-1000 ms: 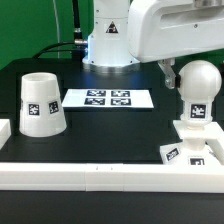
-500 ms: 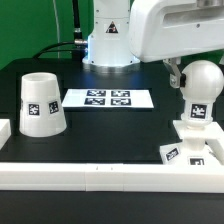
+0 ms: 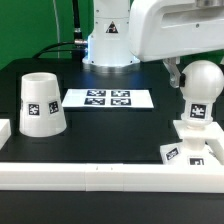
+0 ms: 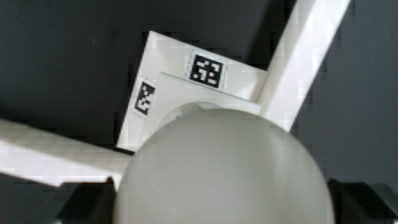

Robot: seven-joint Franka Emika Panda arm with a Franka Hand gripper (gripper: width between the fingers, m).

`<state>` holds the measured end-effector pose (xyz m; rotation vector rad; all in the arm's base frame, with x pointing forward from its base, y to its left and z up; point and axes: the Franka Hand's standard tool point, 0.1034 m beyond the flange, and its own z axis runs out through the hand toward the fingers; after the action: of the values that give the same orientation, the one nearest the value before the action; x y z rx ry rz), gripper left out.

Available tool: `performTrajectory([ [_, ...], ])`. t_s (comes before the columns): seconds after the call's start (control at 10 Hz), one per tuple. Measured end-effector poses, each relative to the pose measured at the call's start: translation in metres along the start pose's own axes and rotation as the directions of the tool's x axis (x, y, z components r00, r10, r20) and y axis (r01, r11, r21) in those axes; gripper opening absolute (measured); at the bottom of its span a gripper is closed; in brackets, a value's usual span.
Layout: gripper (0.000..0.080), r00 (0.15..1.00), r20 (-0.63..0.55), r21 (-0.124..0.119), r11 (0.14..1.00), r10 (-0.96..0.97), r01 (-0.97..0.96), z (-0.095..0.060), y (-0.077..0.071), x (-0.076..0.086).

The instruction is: Assemble lamp

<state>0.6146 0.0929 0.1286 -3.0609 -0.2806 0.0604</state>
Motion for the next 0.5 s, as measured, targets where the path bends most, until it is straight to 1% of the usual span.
performTrajectory([
  [0.1, 0.0571, 0.994, -0.013, -0.001, 0.994, 0.108, -0.108, -0.0003, -0.0025, 0.0018],
  [0.2, 0.0574, 0.985, -0.026, 0.001, 0.985, 0.172, -0.172, 0.0, -0.0025, 0.0015],
  [0.3, 0.0574, 0.95, -0.027, 0.013, 0.951, 0.31, -0.31, -0.0001, -0.0041, 0.0018],
  [0.4, 0.0574, 0.914, -0.03, 0.021, 0.915, 0.404, -0.403, 0.0001, -0.0039, 0.0027],
  [0.5, 0.0574, 0.888, -0.037, 0.031, 0.889, 0.457, -0.457, 0.0004, -0.003, 0.0039],
])
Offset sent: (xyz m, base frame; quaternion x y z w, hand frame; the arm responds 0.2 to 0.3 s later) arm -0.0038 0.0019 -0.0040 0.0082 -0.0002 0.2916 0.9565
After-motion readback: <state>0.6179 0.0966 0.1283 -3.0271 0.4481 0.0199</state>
